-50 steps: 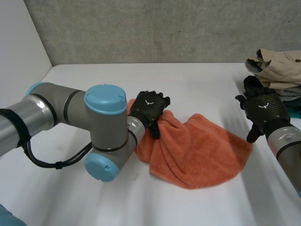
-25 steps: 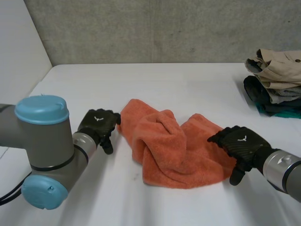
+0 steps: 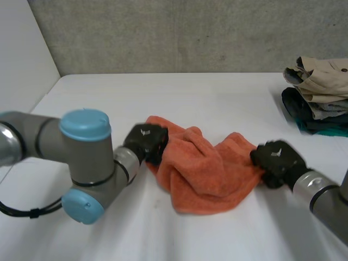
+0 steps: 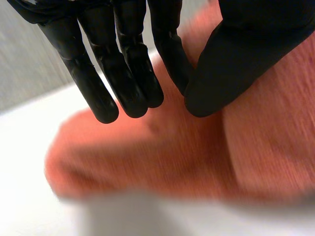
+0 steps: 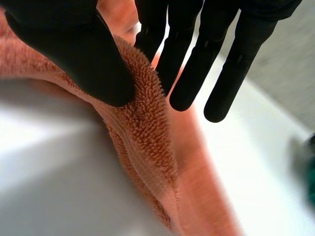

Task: Fold the laundry.

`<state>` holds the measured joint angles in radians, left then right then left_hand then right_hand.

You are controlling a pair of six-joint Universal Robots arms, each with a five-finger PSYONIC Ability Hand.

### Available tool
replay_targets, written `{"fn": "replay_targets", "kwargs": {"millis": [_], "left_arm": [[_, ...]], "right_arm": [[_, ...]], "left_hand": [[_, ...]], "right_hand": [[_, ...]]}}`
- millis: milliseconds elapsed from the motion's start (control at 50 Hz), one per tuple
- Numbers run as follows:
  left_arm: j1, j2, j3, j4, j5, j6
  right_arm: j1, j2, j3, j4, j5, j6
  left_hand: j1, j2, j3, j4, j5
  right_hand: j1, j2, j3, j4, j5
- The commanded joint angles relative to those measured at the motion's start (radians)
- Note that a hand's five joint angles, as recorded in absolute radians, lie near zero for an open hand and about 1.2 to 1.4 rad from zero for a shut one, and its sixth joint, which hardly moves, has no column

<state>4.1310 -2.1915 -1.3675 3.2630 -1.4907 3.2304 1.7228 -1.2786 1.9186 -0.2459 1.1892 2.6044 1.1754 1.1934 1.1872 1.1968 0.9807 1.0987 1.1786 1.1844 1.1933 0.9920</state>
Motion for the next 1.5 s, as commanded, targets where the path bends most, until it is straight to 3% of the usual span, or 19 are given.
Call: {"fn": "replay_targets", "kwargs": {"millis": [20,120,260,340,520,880,940,1000,1060,1240,1380,1500], "left_arm": [[0.005,0.246,-0.012,-0.005,0.000,-0.070],[0.027,0.425,-0.016,-0.005,0.003,-0.074],[0.064,0.454,-0.076,-0.029,0.007,-0.067],[0.052,0.353,-0.172,-0.062,0.009,-0.060],[-0.003,0.193,-0.225,-0.014,0.006,-0.034],[-0.017,-0.154,0.048,0.034,-0.042,0.164],[-0.017,-0.175,0.084,0.034,-0.068,0.190],[-0.015,-0.169,0.090,0.040,-0.083,0.198],[-0.014,-0.156,0.091,0.044,-0.085,0.198],[-0.014,0.169,0.028,0.035,-0.083,0.174],[-0.012,0.444,0.039,0.001,-0.077,0.105],[0.012,0.526,0.065,-0.066,-0.074,0.104]], "right_arm": [[-0.011,-0.227,-0.052,0.017,0.013,0.055],[-0.038,-0.350,-0.145,0.129,0.006,0.066],[-0.051,-0.392,-0.208,0.306,-0.019,0.065],[-0.051,-0.334,-0.167,0.292,-0.019,0.068],[-0.052,-0.238,-0.128,0.261,-0.006,0.056],[-0.060,-0.219,-0.073,0.211,-0.008,0.056],[-0.060,-0.214,-0.073,0.206,-0.008,0.054],[-0.060,-0.214,-0.075,0.206,-0.008,0.054],[-0.060,-0.215,-0.081,0.206,-0.008,0.054],[-0.057,-0.249,-0.131,0.224,-0.003,0.059],[-0.058,-0.399,-0.274,0.364,-0.014,0.048],[-0.045,-0.429,-0.381,0.470,-0.022,0.049]], "left_hand": [[0.221,0.203,0.209,0.199,0.241],[0.221,0.203,0.209,0.199,0.241],[0.221,0.203,0.209,0.199,0.241],[-0.499,-0.517,-0.511,-0.521,-0.479],[-0.671,-0.689,-0.683,-0.693,-0.651],[-0.604,-0.622,-0.616,-0.625,-0.584],[-0.317,-0.335,-0.329,-0.339,-0.297],[0.219,0.201,0.207,0.197,0.239],[0.221,0.203,0.209,0.199,0.241],[0.221,0.203,0.209,0.199,0.241],[0.221,0.203,0.209,0.199,0.241],[0.221,0.203,0.209,0.199,0.241]], "right_hand": [[0.298,0.218,0.212,0.203,0.230],[0.298,0.218,0.212,0.203,0.230],[0.298,0.218,0.212,0.203,0.230],[0.298,0.218,0.212,0.203,0.230],[0.298,0.218,0.212,0.203,0.230],[0.298,0.218,0.212,0.203,0.230],[0.298,0.218,0.212,0.203,0.230],[0.298,0.218,0.212,0.203,0.230],[0.298,0.218,0.212,0.203,0.230],[0.298,0.218,0.212,0.203,0.230],[0.298,0.218,0.212,0.203,0.230],[0.298,0.218,0.212,0.203,0.230]]}}
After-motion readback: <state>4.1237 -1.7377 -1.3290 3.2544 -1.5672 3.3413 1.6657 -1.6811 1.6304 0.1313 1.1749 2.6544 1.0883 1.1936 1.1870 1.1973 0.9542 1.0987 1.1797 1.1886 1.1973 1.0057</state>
